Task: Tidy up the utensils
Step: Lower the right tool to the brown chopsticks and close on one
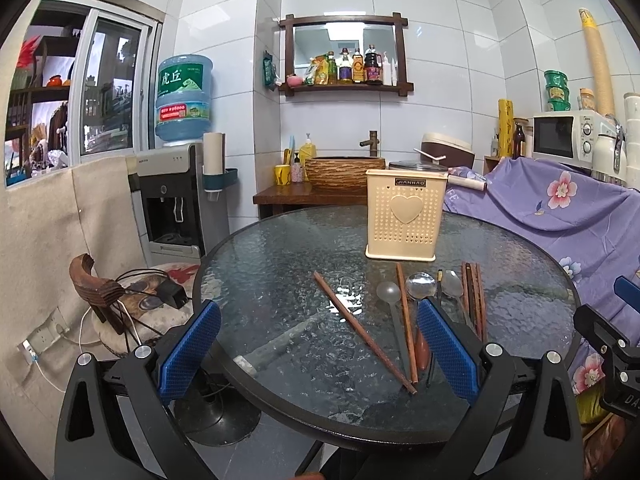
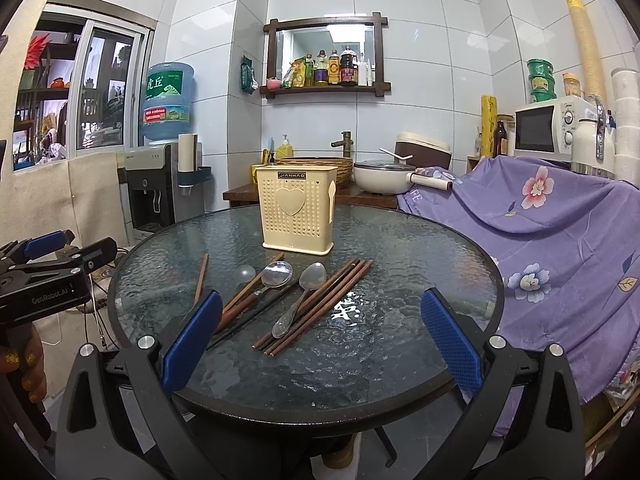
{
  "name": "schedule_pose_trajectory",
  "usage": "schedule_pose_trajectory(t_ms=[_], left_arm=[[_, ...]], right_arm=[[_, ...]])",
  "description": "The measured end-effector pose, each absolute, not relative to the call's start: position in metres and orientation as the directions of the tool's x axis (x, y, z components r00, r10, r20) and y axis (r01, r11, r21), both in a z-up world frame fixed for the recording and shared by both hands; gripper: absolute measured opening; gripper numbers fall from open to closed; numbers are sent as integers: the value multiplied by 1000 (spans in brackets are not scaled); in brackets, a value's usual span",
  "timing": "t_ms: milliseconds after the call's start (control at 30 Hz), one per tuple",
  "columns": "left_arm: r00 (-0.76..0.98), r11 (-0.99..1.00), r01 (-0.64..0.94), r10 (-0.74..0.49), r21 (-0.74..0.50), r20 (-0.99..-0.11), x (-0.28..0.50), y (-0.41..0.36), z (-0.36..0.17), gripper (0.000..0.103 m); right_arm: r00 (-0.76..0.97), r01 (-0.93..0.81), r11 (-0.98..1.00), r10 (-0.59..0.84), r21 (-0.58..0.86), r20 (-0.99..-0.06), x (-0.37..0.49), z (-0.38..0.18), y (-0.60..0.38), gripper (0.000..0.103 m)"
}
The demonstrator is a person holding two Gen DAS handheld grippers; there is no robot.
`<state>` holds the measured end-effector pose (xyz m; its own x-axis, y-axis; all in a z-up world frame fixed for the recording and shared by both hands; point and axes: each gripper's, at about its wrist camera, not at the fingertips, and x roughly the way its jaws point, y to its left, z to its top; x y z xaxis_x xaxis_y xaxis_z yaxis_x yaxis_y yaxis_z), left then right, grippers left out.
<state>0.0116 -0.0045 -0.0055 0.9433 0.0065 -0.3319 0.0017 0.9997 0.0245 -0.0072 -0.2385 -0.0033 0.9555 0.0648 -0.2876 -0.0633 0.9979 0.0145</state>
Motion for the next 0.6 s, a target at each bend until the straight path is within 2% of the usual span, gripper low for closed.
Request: schedule_pose_trajectory(t_ms=[200,467,600], left_arm=[[915,999,17,1,40,-403,36,-2,-12,97],[848,999,30,-11,28,-530,99,5,-24,96],[799,999,49,-34,9,-601,135,8,-33,86]], right_arm=[[932,-61,998,57,0,-358,19,-5,-240,98],[849,-41,999,48,24,-526,87,-21,-255,98],[783,-24,998,51,52,-620,130,-34,-268,98]])
